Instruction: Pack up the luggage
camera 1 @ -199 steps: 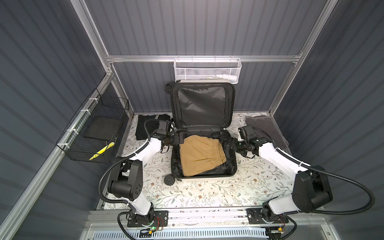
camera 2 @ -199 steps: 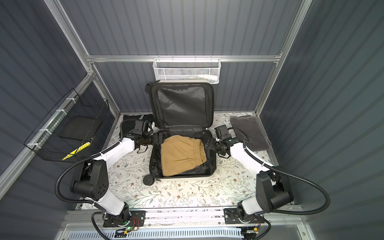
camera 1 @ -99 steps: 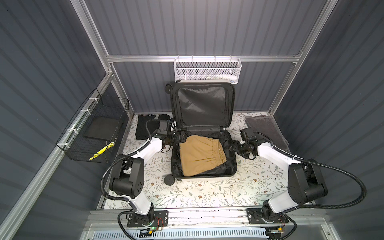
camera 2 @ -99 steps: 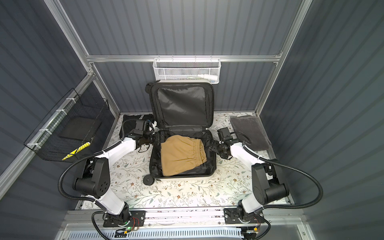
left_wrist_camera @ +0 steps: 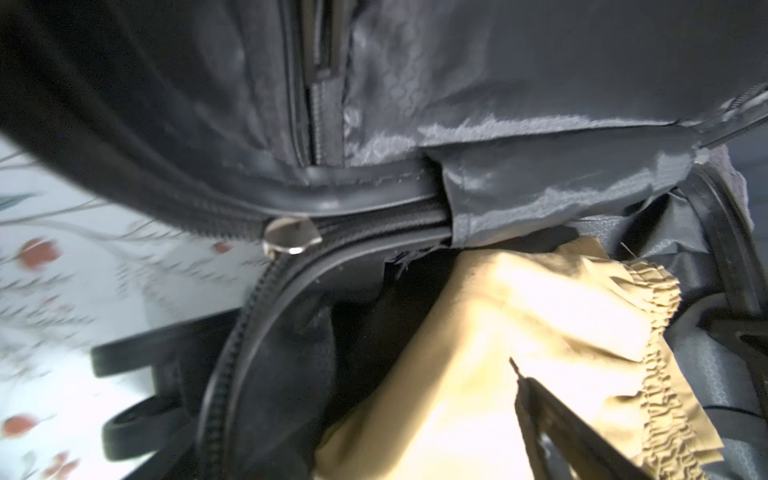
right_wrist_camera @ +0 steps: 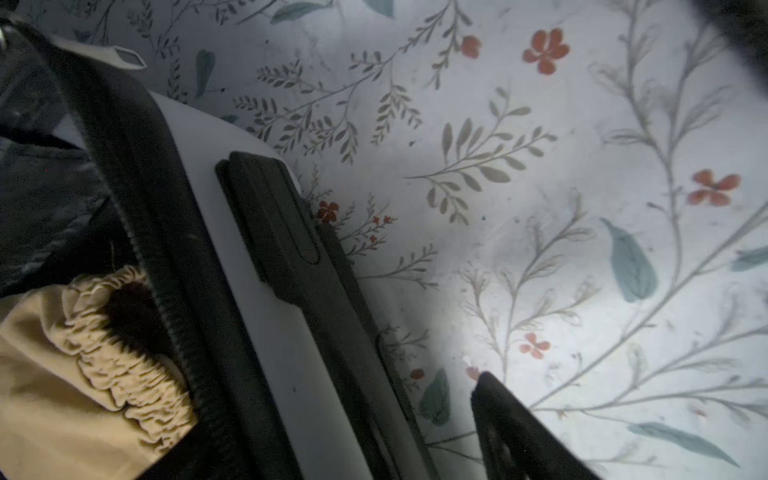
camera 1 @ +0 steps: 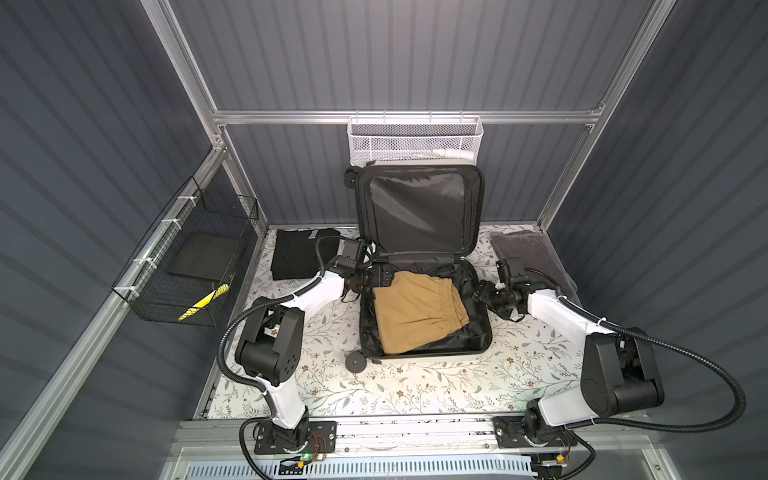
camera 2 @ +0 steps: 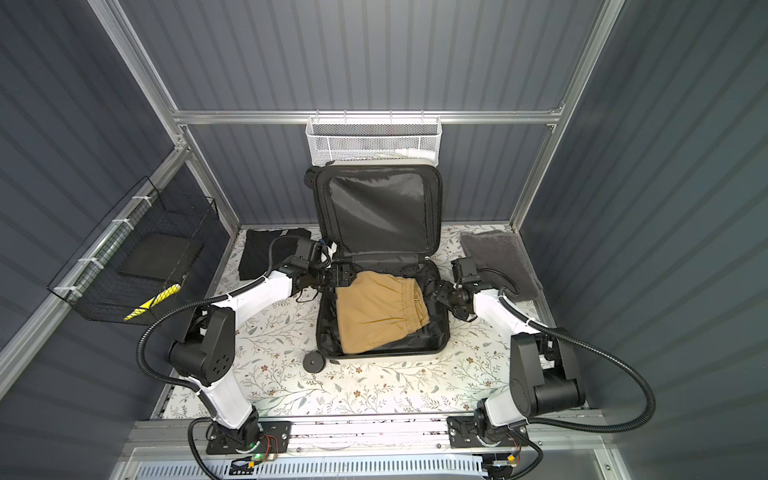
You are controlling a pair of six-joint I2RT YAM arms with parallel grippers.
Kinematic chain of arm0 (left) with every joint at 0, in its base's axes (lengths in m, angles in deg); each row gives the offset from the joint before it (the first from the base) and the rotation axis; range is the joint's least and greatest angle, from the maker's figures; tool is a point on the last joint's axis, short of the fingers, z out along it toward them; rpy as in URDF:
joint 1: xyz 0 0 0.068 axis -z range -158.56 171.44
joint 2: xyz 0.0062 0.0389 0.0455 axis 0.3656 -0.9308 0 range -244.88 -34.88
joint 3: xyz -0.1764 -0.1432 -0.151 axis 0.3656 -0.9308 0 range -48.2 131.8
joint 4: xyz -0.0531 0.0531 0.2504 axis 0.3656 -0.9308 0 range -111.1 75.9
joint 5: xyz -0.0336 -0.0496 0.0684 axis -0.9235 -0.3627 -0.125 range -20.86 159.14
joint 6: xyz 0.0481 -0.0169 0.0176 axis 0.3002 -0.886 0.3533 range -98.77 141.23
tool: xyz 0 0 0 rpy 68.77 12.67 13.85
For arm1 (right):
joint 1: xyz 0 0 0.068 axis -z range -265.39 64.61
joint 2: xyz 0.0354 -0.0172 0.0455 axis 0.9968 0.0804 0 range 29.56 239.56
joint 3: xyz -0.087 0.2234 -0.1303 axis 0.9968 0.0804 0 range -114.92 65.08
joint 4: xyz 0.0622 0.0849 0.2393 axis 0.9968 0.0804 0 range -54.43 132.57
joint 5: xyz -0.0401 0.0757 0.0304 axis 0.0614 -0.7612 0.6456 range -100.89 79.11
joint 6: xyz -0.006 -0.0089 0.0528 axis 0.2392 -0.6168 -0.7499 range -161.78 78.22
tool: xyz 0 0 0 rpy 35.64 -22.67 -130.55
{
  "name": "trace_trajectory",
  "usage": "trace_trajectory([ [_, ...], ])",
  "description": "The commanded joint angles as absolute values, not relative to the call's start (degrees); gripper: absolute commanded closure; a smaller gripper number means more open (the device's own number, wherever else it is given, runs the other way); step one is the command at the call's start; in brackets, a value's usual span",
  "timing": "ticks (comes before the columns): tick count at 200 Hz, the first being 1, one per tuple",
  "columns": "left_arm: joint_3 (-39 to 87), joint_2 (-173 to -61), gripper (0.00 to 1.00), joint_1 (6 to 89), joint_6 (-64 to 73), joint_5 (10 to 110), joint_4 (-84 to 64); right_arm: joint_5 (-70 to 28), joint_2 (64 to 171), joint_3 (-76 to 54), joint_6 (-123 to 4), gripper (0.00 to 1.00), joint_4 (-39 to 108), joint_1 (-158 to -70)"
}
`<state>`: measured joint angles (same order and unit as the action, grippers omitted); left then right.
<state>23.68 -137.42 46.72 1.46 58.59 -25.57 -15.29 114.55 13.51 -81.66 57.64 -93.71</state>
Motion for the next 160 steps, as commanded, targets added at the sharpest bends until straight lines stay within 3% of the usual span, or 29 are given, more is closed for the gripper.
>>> trace_trajectory([
  [1,26.8,-138.8,0.00,48.1,0.2,58.6,-24.9,-11.8,113.7,15.1,-82.2,0.20,59.3,-90.7],
  [84,31.7,-143.1,0.00,54.0,-1.5,59.4,-23.8,-13.6,113.6,14.5,-81.7,0.21,59.4,-82.7],
  [160,35.3,-144.0,0.00,55.4,-1.4,60.6,-25.2,-16.2,112.7,14.0,-81.2,0.20,59.8,-81.8],
])
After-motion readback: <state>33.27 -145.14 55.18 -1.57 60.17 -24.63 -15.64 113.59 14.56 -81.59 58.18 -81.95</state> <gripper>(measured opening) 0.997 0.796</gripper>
